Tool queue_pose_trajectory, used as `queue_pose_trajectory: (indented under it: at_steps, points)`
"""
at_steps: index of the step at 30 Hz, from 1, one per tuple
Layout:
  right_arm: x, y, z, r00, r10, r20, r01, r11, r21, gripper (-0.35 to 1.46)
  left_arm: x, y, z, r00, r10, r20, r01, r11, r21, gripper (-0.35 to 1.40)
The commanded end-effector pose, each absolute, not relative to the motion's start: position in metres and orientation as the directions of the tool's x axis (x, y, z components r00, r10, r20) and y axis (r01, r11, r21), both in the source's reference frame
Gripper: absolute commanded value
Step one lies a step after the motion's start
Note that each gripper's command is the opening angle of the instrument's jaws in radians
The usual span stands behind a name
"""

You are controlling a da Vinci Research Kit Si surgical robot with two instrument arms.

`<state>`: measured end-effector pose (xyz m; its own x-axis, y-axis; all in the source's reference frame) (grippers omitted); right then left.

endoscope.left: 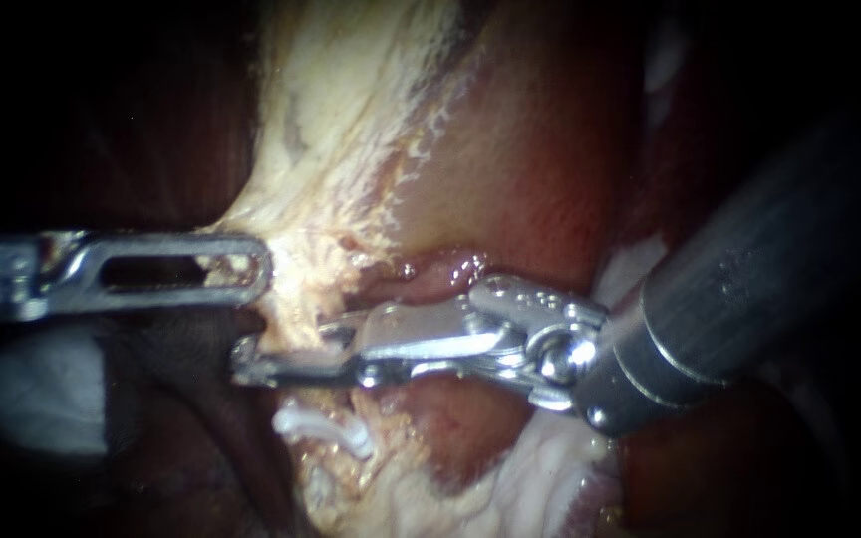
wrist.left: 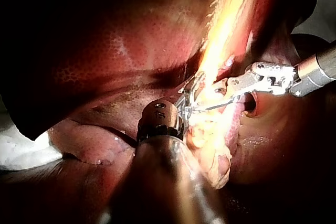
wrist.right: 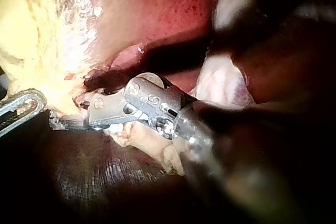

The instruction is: Going back third clip left tube

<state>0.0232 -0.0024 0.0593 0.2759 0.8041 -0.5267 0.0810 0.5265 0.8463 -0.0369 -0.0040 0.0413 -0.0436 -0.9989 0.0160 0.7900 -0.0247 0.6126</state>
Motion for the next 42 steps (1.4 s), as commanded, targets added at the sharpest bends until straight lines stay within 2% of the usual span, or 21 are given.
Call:
queue_pose_trajectory:
  at_steps: [1,5,6,9,10,12,19,27,37,42]
  points:
    - [0.0232,-0.0024,0.0593,0.275,0.804,-0.527,0.081,0.527,0.846,-0.35,-0.0368,-0.0039,0.0412,-0.044,-0.999,0.016,0.79,-0.025,0.613,-0.35]
    - [0.0233,-0.0026,0.0593,0.276,0.804,-0.527,0.082,0.527,0.846,-0.35,-0.0368,-0.0039,0.0412,-0.044,-0.999,0.016,0.79,-0.025,0.613,-0.35]
    - [0.0234,-0.0026,0.0592,0.276,0.803,-0.528,0.082,0.527,0.846,-0.29,-0.0368,-0.0039,0.0412,-0.044,-0.999,0.016,0.79,-0.025,0.613,-0.35]
    - [0.024,-0.0026,0.0591,0.275,0.804,-0.528,0.081,0.528,0.846,0.33,-0.0368,-0.004,0.0412,-0.044,-0.999,0.016,0.79,-0.025,0.613,-0.35]
    - [0.0242,-0.0026,0.0591,0.278,0.806,-0.522,0.077,0.523,0.849,0.4,-0.0368,-0.004,0.0412,-0.044,-0.999,0.016,0.79,-0.025,0.613,-0.35]
    - [0.0244,-0.0026,0.0591,0.262,0.787,-0.558,0.083,0.558,0.826,0.49,-0.0368,-0.004,0.0412,-0.044,-0.999,0.016,0.79,-0.025,0.612,-0.35]
    - [0.0244,-0.0024,0.0593,0.222,0.728,-0.649,0.091,0.647,0.757,0.56,-0.0369,-0.0042,0.041,-0.045,-0.999,0.016,0.791,-0.026,0.612,-0.35]
    - [0.022,-0.0021,0.0603,0.217,0.693,-0.687,0.092,0.687,0.721,0.59,-0.0369,-0.0042,0.0408,-0.046,-0.999,0.016,0.791,-0.026,0.611,-0.35]
    - [0.0159,-0.0025,0.0586,0.205,0.602,-0.772,0.146,0.761,0.632,0.59,-0.0368,-0.0042,0.0408,-0.045,-0.999,0.016,0.791,-0.026,0.612,-0.35]
    - [0.0117,-0.0017,0.057,0.19,0.512,-0.838,0.148,0.829,0.54,0.59,-0.0368,-0.0042,0.0408,-0.045,-0.999,0.016,0.791,-0.026,0.612,-0.35]
